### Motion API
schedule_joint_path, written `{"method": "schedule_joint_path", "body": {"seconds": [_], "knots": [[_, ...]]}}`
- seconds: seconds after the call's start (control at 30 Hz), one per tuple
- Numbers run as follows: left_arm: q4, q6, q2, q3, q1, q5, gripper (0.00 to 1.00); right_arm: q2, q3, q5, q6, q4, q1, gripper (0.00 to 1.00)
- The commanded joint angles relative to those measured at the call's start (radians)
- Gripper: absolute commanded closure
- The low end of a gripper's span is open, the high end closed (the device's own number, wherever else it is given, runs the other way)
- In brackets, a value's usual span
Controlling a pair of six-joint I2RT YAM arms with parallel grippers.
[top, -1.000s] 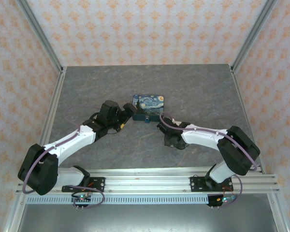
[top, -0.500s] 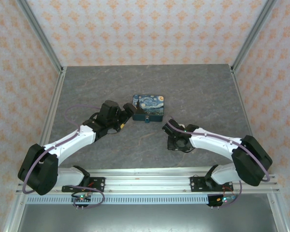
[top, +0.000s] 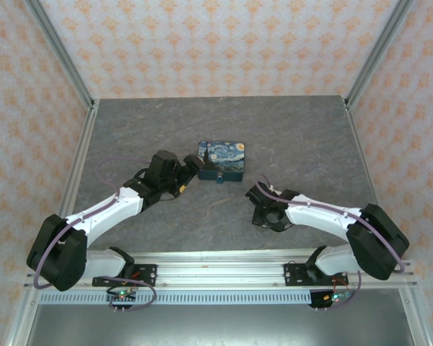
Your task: Unlock the padlock with the key
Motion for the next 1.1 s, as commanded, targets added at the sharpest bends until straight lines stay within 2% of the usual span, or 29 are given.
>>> {"method": "schedule_joint_path", "body": {"seconds": [0.0, 0.17, 0.43, 0.7, 0.97, 1.0, 1.07], "knots": [[-0.017, 0.014, 0.006, -0.009, -0.008, -0.029, 0.00, -0.007, -0.021, -0.016, 0.054, 0.040, -0.004, 0.56], [-0.012, 0.010, 0.009, -0.011, -0.008, -0.027, 0.00, 0.042, -0.020, -0.047, 0.058, 0.098, -0.004, 0.61], [-0.023, 0.013, 0.006, -0.007, -0.008, -0.028, 0.00, 0.152, 0.068, -0.062, -0.017, 0.149, -0.015, 1.00], [-0.030, 0.015, 0.000, -0.001, -0.008, -0.029, 0.00, 0.151, 0.110, -0.103, -0.068, 0.187, -0.067, 1.00], [-0.030, 0.017, 0.010, 0.004, -0.008, -0.026, 0.00, 0.019, 0.054, -0.075, 0.000, 0.192, -0.068, 1.00], [-0.027, 0.016, 0.013, 0.004, -0.008, -0.024, 0.00, 0.006, 0.046, -0.074, -0.001, 0.193, -0.068, 0.93], [-0.023, 0.016, 0.017, 0.007, -0.008, -0.022, 0.00, -0.017, 0.028, -0.073, -0.001, 0.195, -0.068, 0.56]]}}
